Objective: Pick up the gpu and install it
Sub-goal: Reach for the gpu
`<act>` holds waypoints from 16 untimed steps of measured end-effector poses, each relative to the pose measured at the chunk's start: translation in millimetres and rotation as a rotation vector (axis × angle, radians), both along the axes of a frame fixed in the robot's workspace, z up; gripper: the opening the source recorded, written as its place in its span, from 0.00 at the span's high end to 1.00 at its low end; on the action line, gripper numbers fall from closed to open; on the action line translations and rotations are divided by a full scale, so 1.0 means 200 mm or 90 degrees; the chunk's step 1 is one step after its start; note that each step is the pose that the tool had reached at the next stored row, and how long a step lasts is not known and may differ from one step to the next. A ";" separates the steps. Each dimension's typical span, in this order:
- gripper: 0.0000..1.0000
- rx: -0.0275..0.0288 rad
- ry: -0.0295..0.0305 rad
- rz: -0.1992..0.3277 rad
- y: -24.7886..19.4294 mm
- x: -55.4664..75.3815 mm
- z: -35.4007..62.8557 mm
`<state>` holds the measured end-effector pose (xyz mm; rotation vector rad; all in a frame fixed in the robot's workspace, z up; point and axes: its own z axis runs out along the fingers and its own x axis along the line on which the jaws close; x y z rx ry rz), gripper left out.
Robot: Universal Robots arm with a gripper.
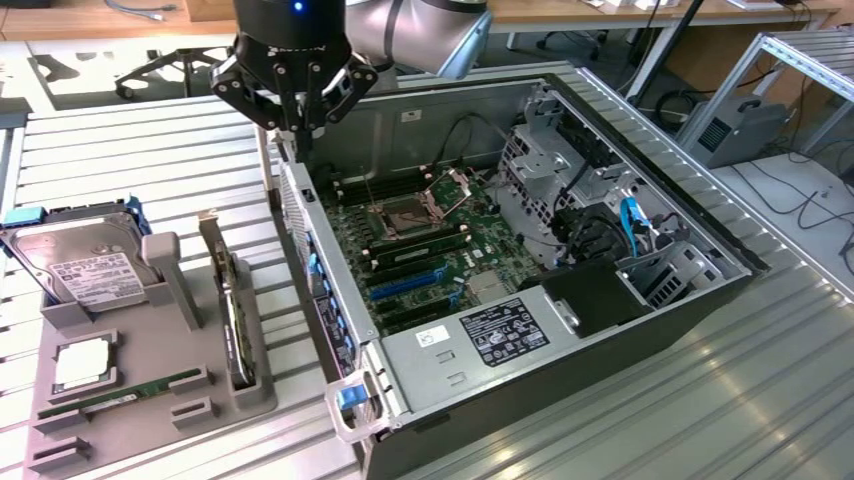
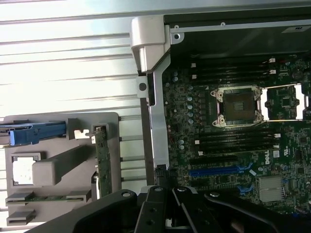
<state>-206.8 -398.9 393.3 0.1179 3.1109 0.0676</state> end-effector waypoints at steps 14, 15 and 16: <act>0.89 0.0000 0.0000 0.000 0.000 -0.02 0.000; 0.89 0.0000 0.0000 0.000 0.000 -0.02 0.000; 0.89 0.0000 0.0000 0.000 0.000 -0.02 0.000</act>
